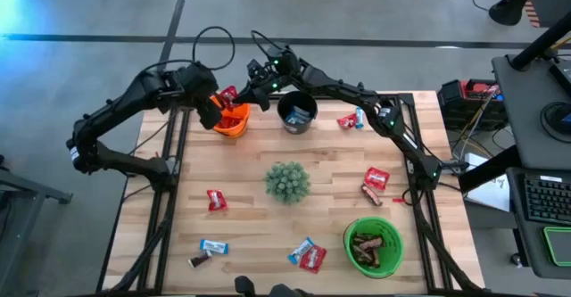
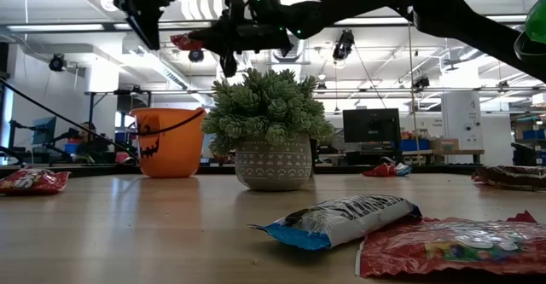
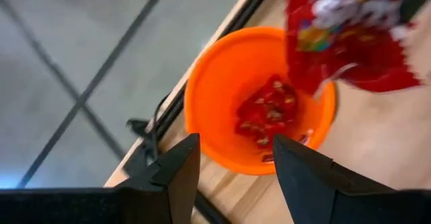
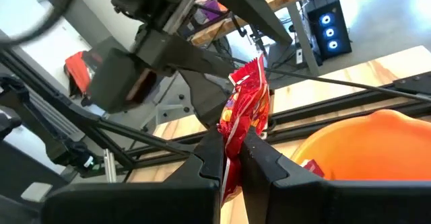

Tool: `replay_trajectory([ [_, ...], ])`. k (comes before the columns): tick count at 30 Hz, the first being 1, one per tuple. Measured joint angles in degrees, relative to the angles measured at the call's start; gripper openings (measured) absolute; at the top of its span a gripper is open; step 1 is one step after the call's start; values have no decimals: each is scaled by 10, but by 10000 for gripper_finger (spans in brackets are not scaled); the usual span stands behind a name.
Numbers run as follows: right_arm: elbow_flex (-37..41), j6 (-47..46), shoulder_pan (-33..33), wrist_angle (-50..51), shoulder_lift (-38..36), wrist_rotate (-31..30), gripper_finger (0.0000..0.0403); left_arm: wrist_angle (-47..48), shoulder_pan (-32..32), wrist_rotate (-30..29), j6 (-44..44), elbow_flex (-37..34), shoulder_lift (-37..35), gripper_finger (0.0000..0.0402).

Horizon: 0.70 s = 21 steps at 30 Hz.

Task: Organize candy in baskets
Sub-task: Put the red candy into the orange bucket

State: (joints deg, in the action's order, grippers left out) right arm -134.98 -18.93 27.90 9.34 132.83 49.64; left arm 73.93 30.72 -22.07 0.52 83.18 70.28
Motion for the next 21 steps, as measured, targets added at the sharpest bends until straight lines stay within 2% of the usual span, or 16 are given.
replay_trajectory([
  [3,0,-5,1,2,-4,5,17,-6,22,50,43,16,-1,169],
  [5,0,-6,1,2,-11,16,17,-9,46,112,76,26,-4,169],
  [12,0,4,-2,5,-46,18,17,-17,149,423,145,47,-9,169],
  [14,0,4,-2,6,-52,18,17,-19,167,457,151,48,-7,169],
  [18,0,4,-2,9,-60,16,17,-41,183,484,156,49,0,169],
  [21,0,3,-7,9,-62,16,17,-75,184,551,154,49,9,169],
])
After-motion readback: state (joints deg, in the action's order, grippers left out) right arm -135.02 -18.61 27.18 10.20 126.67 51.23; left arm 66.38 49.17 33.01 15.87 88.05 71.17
